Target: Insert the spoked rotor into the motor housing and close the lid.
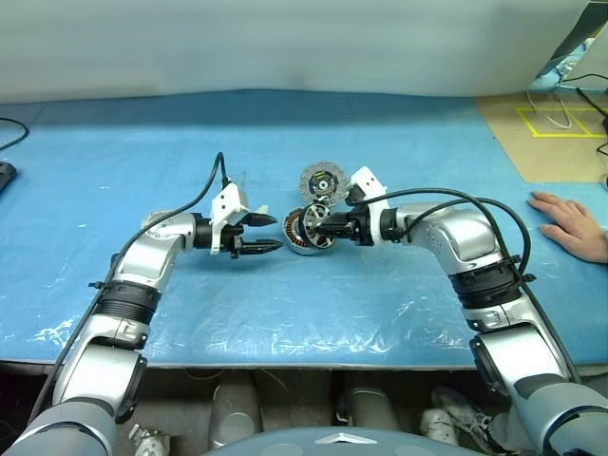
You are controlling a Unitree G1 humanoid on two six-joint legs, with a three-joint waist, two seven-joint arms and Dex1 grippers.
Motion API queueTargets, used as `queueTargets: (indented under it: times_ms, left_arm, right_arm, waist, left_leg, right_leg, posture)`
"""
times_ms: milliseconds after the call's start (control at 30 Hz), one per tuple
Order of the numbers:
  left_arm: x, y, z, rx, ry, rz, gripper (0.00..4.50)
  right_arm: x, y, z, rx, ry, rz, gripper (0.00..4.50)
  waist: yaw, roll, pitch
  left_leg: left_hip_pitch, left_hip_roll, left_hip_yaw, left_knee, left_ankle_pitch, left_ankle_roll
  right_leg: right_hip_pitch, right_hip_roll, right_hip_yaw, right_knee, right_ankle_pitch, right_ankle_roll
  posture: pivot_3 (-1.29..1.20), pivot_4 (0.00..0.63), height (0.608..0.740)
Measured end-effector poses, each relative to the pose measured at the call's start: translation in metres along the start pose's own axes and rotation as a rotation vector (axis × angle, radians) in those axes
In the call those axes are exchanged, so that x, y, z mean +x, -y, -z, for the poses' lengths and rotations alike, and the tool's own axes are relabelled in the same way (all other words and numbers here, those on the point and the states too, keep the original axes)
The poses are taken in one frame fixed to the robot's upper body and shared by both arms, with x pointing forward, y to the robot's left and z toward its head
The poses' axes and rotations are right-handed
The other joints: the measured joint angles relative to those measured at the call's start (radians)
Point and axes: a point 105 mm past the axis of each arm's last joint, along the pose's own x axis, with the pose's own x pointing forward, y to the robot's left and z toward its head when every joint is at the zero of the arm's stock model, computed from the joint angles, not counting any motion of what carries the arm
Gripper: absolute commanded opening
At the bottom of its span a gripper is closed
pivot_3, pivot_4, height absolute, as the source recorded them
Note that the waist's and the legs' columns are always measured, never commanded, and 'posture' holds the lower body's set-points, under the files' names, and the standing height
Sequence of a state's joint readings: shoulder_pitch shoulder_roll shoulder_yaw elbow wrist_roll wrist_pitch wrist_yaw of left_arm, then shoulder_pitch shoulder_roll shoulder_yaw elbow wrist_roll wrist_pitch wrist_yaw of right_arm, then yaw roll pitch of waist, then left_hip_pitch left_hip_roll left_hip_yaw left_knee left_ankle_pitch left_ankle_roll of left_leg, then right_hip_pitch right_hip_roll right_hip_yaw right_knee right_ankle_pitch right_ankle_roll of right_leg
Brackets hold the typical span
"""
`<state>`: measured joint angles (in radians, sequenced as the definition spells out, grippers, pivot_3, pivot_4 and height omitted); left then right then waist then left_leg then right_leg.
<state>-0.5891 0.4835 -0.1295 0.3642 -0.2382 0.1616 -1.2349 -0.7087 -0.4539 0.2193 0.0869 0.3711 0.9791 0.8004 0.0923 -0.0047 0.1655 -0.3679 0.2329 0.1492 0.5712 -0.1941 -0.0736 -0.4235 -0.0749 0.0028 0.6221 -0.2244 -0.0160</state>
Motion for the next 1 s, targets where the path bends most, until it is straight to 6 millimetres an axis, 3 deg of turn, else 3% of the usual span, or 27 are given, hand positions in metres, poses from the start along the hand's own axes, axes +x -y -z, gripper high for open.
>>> queueTargets:
  times_ms: [67,400,667,867,1000]
  left_arm:
    - [0.000,0.000,0.001,-0.003,-0.001,-0.001,2.97]
    - [0.003,0.002,-0.003,-0.012,0.018,0.009,2.97]
    - [0.003,0.002,-0.005,-0.007,0.020,0.014,2.97]
    - [0.004,-0.001,-0.013,0.016,0.026,0.025,2.97]
    - [-0.003,0.005,-0.008,-0.009,-0.016,0.080,2.97]
  right_arm:
    - [-0.001,0.000,-0.001,-0.020,-0.002,0.003,1.33]
    - [-0.008,-0.010,0.008,0.058,0.097,-0.054,1.32]
    - [-0.037,-0.015,-0.020,0.064,0.302,-0.063,1.32]
    - [-0.034,-0.017,-0.020,0.083,0.319,-0.058,1.32]
    - [-0.027,-0.027,-0.023,0.080,0.337,-0.086,1.32]
  waist:
    - [-0.001,0.000,0.000]
    - [0.002,0.000,0.000]
    - [0.003,0.000,0.000]
    - [0.002,0.000,0.000]
    - [0.000,0.000,0.000]
  left_leg:
    - [0.000,0.000,0.000,0.000,0.000,0.000]
    - [-0.002,0.000,0.000,-0.001,0.000,0.000]
    - [-0.002,0.000,0.000,0.000,0.000,0.000]
    - [-0.002,0.000,0.000,0.000,0.000,0.000]
    - [-0.001,0.000,0.000,-0.002,0.000,0.000]
  right_leg:
    - [0.000,0.000,0.000,0.000,0.000,0.000]
    - [-0.001,0.000,-0.001,-0.001,0.000,0.001]
    - [-0.001,0.000,0.000,0.000,0.000,0.000]
    - [-0.001,0.000,0.000,0.000,0.000,0.000]
    - [-0.001,0.000,0.000,-0.001,0.000,0.000]
  posture:
    - [0.00,0.150,0.740]
    - [0.00,0.150,0.740]
    - [0.00,0.150,0.740]
    - [0.00,0.150,0.740]
    - [0.00,0.150,0.740]
